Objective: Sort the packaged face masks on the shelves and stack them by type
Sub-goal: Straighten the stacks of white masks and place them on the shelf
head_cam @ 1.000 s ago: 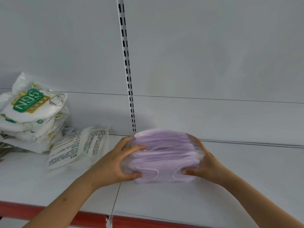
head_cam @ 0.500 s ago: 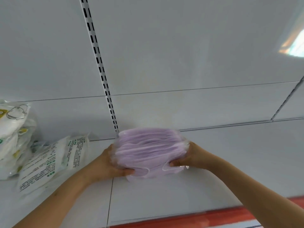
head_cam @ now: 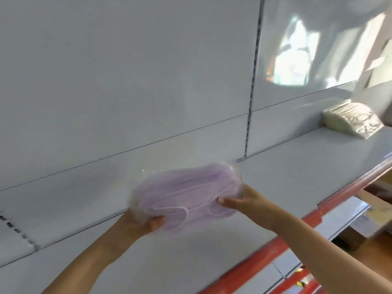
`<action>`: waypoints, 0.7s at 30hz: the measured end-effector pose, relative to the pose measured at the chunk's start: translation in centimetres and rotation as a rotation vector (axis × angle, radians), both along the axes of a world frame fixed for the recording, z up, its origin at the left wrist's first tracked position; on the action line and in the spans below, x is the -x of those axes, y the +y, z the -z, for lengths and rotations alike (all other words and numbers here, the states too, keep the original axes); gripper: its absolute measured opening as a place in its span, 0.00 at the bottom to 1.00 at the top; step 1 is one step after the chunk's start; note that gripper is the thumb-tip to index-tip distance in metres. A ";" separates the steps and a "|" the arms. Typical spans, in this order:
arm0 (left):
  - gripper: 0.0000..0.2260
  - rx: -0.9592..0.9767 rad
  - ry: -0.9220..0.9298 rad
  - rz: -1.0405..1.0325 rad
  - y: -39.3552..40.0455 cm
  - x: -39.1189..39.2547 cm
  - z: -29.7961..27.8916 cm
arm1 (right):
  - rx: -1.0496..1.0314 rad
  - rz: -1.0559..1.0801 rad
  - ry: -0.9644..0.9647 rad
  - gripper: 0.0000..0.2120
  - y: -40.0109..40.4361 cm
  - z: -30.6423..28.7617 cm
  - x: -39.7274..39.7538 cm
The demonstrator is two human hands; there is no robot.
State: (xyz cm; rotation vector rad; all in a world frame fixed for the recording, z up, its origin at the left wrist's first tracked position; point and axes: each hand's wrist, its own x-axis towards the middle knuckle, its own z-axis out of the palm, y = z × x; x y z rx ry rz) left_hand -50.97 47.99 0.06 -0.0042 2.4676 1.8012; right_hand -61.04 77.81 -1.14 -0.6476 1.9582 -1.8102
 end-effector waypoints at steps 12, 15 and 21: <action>0.18 -0.261 -0.052 0.171 33.0 20.2 1.2 | 0.102 0.389 -0.024 0.18 31.9 0.0 11.3; 0.17 -0.314 -0.107 0.145 37.8 23.8 1.8 | 0.111 0.451 -0.033 0.22 36.4 0.6 14.4; 0.21 -0.332 -0.113 0.118 43.9 31.2 3.5 | 0.035 0.471 -0.067 0.28 41.7 2.1 23.1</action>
